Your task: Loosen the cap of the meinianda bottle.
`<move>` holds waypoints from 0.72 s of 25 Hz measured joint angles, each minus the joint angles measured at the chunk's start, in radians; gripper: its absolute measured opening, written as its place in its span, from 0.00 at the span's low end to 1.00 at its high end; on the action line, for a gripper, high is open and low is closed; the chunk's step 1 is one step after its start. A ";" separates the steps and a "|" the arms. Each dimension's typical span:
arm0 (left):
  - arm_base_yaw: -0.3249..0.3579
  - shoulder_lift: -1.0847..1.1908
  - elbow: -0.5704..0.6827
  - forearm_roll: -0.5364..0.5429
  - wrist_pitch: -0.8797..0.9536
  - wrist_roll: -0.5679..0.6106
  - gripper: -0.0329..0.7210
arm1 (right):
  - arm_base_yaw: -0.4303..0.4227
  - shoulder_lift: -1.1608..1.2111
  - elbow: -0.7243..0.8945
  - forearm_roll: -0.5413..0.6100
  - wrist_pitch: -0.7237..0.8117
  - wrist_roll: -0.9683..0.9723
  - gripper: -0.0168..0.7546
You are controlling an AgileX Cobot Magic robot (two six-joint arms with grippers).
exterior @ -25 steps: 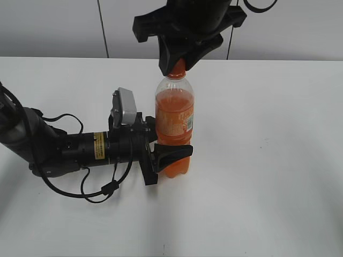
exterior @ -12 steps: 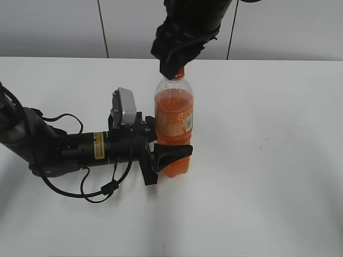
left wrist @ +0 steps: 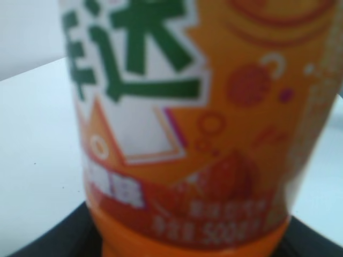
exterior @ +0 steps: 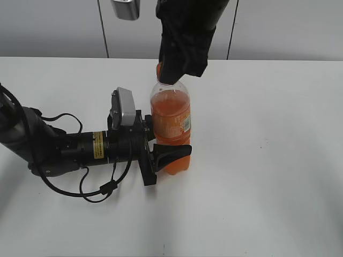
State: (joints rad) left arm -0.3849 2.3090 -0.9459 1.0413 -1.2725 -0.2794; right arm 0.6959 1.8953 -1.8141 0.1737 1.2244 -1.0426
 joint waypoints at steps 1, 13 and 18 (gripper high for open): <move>0.000 0.000 0.000 0.001 0.000 0.000 0.57 | 0.000 0.000 0.000 0.001 0.001 -0.034 0.37; 0.000 0.000 -0.002 0.003 0.002 0.000 0.57 | 0.000 -0.001 0.000 -0.008 0.005 -0.205 0.37; 0.000 0.000 -0.003 0.004 0.003 0.000 0.57 | 0.000 -0.001 0.000 -0.010 0.005 -0.167 0.37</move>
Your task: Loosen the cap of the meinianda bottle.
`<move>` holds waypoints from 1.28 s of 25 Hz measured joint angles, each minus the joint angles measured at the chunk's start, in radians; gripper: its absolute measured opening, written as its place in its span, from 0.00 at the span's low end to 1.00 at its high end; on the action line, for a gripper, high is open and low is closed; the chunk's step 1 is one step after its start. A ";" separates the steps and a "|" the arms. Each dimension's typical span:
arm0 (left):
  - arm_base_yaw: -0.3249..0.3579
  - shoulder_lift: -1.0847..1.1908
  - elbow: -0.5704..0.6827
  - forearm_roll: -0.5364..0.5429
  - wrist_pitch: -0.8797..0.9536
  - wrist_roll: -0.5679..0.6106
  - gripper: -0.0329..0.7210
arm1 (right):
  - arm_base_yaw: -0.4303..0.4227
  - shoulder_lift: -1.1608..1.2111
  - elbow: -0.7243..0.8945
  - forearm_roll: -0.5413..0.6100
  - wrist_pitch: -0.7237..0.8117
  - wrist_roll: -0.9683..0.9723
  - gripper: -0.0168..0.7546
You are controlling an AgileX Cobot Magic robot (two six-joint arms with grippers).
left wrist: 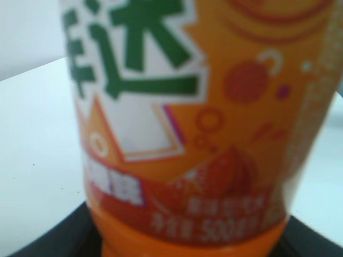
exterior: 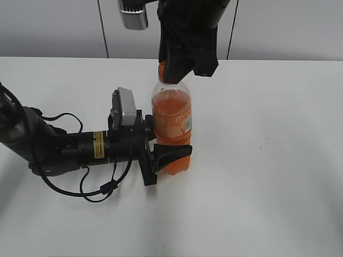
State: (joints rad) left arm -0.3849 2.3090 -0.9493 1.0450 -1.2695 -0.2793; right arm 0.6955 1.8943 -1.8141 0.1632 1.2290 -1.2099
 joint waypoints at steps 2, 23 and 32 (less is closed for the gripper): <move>0.000 0.000 0.000 0.000 0.000 0.000 0.57 | 0.000 0.000 0.000 -0.001 0.000 0.017 0.38; -0.001 0.000 -0.004 -0.014 0.014 -0.015 0.57 | 0.000 0.000 -0.155 -0.098 -0.001 1.168 0.77; -0.001 0.000 -0.004 -0.014 0.014 -0.015 0.57 | 0.001 0.000 -0.143 -0.084 -0.003 1.247 0.72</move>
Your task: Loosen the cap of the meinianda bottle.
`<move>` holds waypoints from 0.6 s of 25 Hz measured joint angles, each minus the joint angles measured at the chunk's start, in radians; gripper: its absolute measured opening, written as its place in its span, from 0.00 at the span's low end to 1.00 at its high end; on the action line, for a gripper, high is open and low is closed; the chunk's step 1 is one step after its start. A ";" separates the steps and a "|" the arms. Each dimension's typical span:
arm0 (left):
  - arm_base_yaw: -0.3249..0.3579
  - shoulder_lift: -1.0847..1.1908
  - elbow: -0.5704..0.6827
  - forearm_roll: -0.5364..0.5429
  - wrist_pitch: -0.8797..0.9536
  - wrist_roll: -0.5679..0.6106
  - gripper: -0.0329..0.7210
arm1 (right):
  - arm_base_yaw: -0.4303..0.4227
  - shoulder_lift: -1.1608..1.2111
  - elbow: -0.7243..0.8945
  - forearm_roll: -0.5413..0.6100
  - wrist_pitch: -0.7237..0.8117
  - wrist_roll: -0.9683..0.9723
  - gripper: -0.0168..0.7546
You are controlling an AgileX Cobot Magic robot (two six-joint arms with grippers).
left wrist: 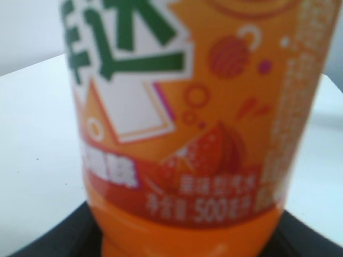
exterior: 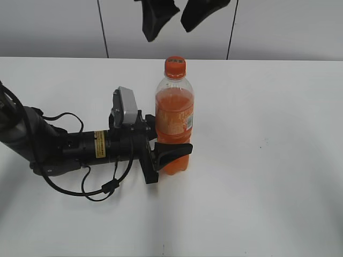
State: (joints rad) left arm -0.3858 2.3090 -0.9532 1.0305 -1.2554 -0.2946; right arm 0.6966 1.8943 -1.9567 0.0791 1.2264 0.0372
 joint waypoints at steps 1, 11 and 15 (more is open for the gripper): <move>0.000 0.000 0.000 0.000 0.000 0.000 0.57 | 0.000 -0.001 0.014 0.000 0.000 0.000 0.71; 0.000 0.000 0.000 0.000 0.000 -0.001 0.57 | 0.000 -0.007 0.107 0.025 0.000 0.001 0.67; 0.000 0.000 0.000 0.000 0.000 -0.001 0.57 | 0.000 -0.008 0.137 0.033 -0.001 0.001 0.67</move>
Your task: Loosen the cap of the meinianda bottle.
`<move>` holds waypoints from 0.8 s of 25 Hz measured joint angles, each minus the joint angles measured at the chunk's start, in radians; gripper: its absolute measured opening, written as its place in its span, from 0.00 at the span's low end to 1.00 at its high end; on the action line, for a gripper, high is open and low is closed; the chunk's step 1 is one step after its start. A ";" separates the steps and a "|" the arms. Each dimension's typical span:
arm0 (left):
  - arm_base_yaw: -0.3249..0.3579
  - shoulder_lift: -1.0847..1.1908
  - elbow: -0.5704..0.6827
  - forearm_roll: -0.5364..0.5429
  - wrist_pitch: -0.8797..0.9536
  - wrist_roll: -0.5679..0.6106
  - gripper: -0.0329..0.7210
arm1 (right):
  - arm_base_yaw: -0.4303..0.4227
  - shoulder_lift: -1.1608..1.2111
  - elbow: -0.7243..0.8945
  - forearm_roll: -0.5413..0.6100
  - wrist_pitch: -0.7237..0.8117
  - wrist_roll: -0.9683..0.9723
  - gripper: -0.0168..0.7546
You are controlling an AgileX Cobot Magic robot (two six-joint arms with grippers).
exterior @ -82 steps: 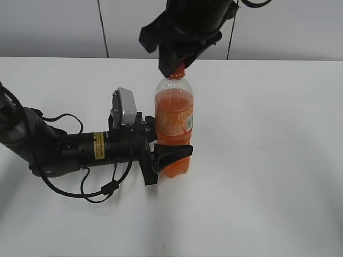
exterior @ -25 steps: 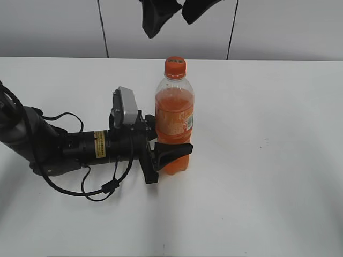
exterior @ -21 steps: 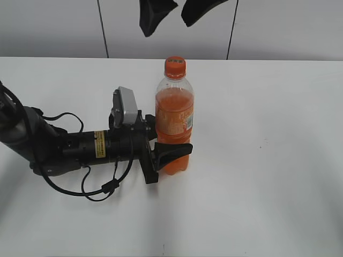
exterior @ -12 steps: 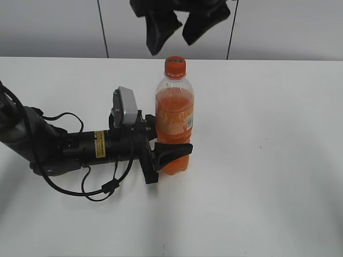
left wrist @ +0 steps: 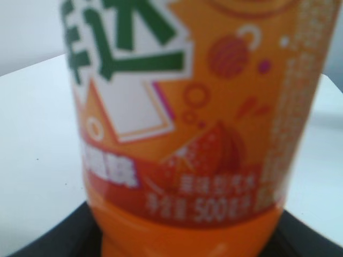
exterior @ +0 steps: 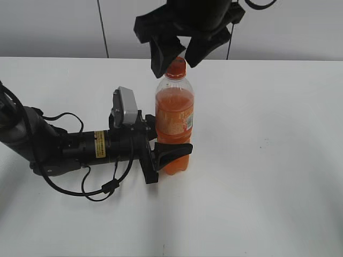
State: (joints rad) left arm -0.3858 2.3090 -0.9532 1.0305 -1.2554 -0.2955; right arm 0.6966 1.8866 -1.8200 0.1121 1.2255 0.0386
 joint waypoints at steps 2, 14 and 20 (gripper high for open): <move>0.000 0.000 0.000 0.000 0.000 0.000 0.57 | 0.000 0.000 0.009 0.000 0.001 0.000 0.67; 0.000 0.000 0.000 0.000 0.000 0.000 0.57 | 0.000 0.000 0.009 -0.017 0.001 -0.014 0.39; 0.000 0.000 0.000 -0.001 0.001 0.000 0.57 | 0.001 0.000 0.009 -0.048 0.001 -0.121 0.37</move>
State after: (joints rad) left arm -0.3858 2.3090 -0.9532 1.0293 -1.2545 -0.2955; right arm 0.6973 1.8866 -1.8112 0.0637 1.2265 -0.0820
